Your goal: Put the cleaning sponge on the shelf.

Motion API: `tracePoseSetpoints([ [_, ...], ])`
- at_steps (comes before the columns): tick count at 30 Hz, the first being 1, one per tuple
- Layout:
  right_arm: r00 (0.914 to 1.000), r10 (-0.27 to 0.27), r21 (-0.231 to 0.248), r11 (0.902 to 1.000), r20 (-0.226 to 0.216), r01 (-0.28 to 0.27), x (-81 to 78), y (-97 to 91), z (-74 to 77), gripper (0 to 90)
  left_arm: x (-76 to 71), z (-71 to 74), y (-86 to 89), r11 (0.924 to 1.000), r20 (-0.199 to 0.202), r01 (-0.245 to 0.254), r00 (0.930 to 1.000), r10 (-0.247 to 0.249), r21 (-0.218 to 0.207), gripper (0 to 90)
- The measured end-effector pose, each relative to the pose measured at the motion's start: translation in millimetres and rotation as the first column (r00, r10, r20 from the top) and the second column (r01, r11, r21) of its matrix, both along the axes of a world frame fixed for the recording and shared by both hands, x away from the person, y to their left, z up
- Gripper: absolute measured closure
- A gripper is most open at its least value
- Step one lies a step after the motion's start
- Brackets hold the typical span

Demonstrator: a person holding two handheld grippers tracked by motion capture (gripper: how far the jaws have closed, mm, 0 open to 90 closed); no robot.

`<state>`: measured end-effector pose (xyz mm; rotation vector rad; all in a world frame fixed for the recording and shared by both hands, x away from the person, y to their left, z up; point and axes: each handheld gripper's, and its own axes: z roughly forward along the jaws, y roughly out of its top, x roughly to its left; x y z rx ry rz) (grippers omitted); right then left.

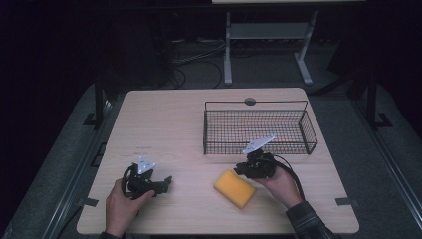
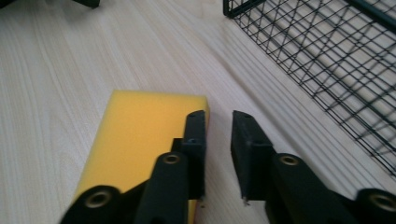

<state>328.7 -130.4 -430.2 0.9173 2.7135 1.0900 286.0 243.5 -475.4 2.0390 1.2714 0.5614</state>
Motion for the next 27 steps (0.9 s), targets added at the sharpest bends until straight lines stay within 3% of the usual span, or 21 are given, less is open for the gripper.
tracePoseSetpoints([
  [7, 0.9986, -0.051, -0.004, 0.9987, -0.012, 0.051, -7.0, -4.8, 10.8, 52.9, 0.0, -0.2, -0.2, 1.0000, 0.002, -0.002, 1.0000, 0.002, -0.003, 12.8],
  [13, 0.9983, -0.051, -0.019, 0.9985, -0.027, 0.051, -15.9, -2.3, 15.4, 34.9, 0.0, -0.1, -0.1, 1.0000, 0.001, -0.001, 1.0000, 0.001, -0.001, 12.8],
  [19, 0.9982, -0.059, -0.070, 0.9959, -0.006, 0.058, -26.9, 4.4, 18.2, 18.8, 0.0, -0.1, 0.0, 1.0000, 0.001, 0.000, 1.0000, 0.000, -0.001, 12.8],
  [27, 0.9982, -0.059, -0.125, 0.9904, 0.003, 0.059, -39.3, 14.5, 16.4, 4.9, 0.0, -0.1, 0.0, 1.0000, 0.001, 0.000, 1.0000, 0.000, -0.001, 12.8],
])
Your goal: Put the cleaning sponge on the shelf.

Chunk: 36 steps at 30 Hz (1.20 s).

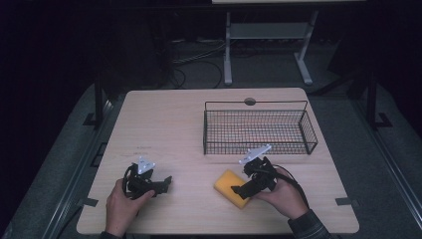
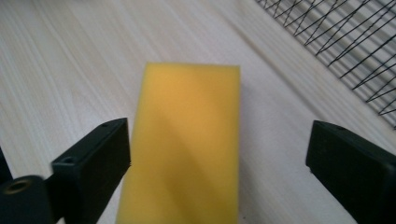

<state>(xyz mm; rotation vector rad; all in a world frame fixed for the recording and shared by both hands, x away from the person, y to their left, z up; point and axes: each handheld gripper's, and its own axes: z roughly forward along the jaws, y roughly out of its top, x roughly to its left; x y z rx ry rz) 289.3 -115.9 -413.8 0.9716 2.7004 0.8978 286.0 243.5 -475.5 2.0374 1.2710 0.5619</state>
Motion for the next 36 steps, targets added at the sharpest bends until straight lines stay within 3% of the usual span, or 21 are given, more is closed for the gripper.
tracePoseSetpoints([
  [22, 0.9979, 0.022, -0.045, 0.9987, -0.061, -0.025, -0.3, 24.3, -24.4, 3.0, 0.0, 0.0, 0.0, 1.0000, 0.000, 0.000, 1.0000, 0.000, 0.000, 12.8],
  [32, 0.9967, 0.032, -0.061, 0.9974, -0.074, -0.037, 0.6, 30.9, -34.4, 6.5, 0.0, -0.1, -0.1, 1.0000, 0.001, 0.000, 1.0000, 0.000, 0.000, 12.8],
  [36, 0.9962, 0.038, -0.060, 0.9973, -0.079, -0.043, 0.6, 31.3, -36.3, 13.3, 0.0, -0.1, -0.1, 1.0000, 0.001, 0.000, 1.0000, 0.000, -0.001, 12.8],
])
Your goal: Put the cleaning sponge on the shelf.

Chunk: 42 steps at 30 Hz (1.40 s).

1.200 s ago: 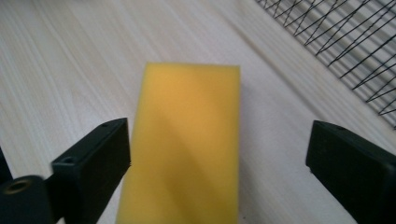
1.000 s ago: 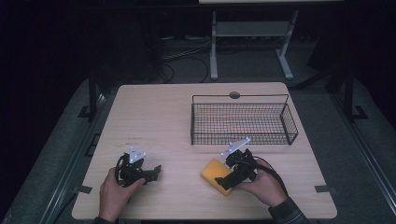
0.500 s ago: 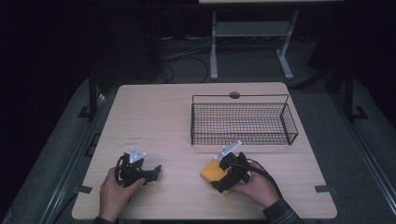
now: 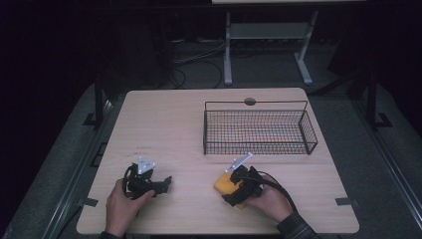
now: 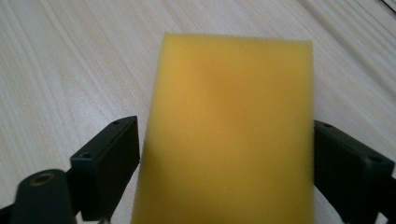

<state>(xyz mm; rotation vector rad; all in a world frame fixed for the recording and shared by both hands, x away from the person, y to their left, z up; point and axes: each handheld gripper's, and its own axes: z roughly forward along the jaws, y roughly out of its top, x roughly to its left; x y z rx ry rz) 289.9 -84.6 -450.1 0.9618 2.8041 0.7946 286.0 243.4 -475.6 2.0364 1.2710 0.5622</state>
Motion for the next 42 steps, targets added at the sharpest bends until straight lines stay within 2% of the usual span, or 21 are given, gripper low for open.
tracePoseSetpoints([
  [6, 1.0000, 0.000, -0.002, 1.0000, -0.005, 0.000, 0.2, -0.6, -0.2, 15.1, 0.0, 0.0, 0.0, 1.0000, 0.000, 0.000, 1.0000, 0.000, 0.000, 12.8],
  [8, 1.0000, 0.005, -0.006, 1.0000, -0.003, -0.005, 0.2, -0.8, -0.4, 19.2, 0.0, 0.0, 0.0, 1.0000, 0.000, 0.000, 1.0000, 0.000, 0.000, 12.8],
  [11, 1.0000, 0.007, -0.006, 1.0000, 0.000, -0.007, 0.2, -1.2, 0.1, 20.6, 0.0, 0.0, 0.0, 1.0000, 0.000, 0.000, 1.0000, 0.000, 0.000, 12.8],
  [21, 0.9999, 0.013, -0.005, 0.9999, -0.003, -0.013, 0.1, -2.1, 0.7, 21.6, 0.0, 0.0, 0.0, 1.0000, 0.000, 0.000, 1.0000, 0.000, 0.000, 12.8],
  [28, 0.9999, 0.014, 0.018, 0.9997, -0.002, -0.014, 0.4, -6.4, 5.3, 21.7, 0.0, 0.2, 0.1, 1.0000, -0.003, 0.001, 1.0000, -0.001, 0.002, 12.8],
  [42, 0.9999, 0.014, 0.013, 0.9998, -0.005, -0.014, 1.5, -12.6, 12.3, 22.0, 0.0, 0.1, 0.1, 1.0000, -0.001, 0.000, 1.0000, 0.000, 0.001, 12.8],
])
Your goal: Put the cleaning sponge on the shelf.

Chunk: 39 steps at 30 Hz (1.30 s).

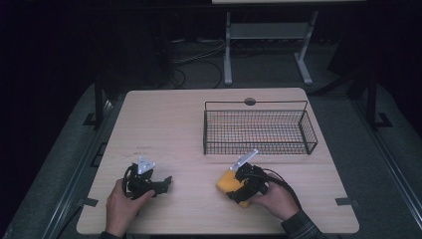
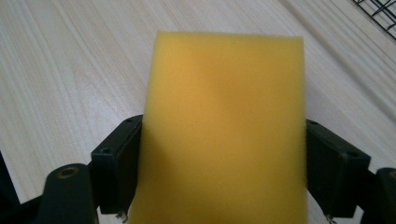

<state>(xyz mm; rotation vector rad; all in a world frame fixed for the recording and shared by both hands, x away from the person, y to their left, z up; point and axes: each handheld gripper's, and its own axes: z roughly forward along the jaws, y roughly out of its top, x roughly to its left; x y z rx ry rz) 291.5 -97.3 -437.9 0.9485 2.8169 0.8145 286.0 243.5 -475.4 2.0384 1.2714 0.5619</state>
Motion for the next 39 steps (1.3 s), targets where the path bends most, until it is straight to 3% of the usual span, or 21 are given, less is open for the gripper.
tracePoseSetpoints([
  [24, 0.9992, -0.020, 0.024, 0.9995, 0.035, 0.019, 2.2, -15.1, 20.9, 22.1, 0.0, 0.0, 0.0, 1.0000, 0.000, 0.000, 1.0000, 0.000, 0.000, 12.8],
  [39, 0.9959, -0.060, 0.044, 0.9974, 0.068, 0.057, 6.0, -30.6, 40.6, 22.3, 0.0, 0.0, 0.0, 1.0000, 0.000, 0.000, 1.0000, 0.000, 0.000, 12.8],
])
